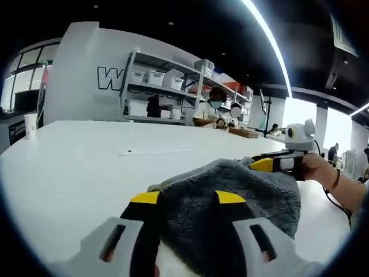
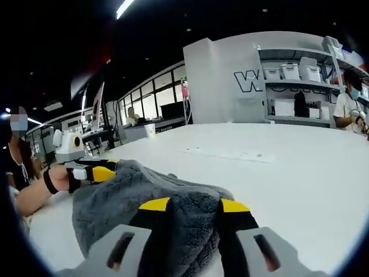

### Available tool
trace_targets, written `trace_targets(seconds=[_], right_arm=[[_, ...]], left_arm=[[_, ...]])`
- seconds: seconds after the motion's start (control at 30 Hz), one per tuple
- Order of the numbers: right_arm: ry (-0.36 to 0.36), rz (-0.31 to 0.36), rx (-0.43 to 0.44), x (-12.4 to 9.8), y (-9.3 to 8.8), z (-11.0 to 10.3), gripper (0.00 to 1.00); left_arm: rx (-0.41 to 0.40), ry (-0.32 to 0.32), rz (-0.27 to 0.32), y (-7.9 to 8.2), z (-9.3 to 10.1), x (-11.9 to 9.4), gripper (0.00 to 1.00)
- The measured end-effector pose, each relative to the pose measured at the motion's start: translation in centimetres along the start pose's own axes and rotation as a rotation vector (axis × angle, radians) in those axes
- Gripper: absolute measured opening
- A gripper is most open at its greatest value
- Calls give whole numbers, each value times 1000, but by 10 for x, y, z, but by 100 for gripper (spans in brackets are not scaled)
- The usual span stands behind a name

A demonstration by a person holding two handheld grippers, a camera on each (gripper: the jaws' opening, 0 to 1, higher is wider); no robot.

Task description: Open the folded towel by lifting each exposed corner and separating the folded layers until the towel lies flat within the target outline without major curled edges

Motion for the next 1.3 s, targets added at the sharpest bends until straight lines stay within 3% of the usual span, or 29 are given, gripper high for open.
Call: trace_targets(seconds=[0.13, 0.57, 0.97, 1.3], right_arm=[[-8, 4, -5, -1, 0, 1, 22], [-15, 32, -14, -5, 2, -1, 9], [-5, 55, -3, -5, 3, 1, 8], [-8, 62, 19, -6, 2, 2, 5]], left_arm=[[-8, 3, 4, 0, -2, -1, 20], [14, 1, 19, 1, -2, -4, 15], [-42, 6, 18, 1, -6, -8, 7], [-57, -17, 88, 11, -2, -12, 3]])
Point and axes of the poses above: the point that each gripper's makers call its tool centre point, and the gripper's own axes: x roughly forward along the fingers, z roughly to its right, y roughly out of its top, the point moved 1 cm from there along -x, roughly backward along the fingers, and after that the axes turned 13 degrees about x, right-handed, at the moved point
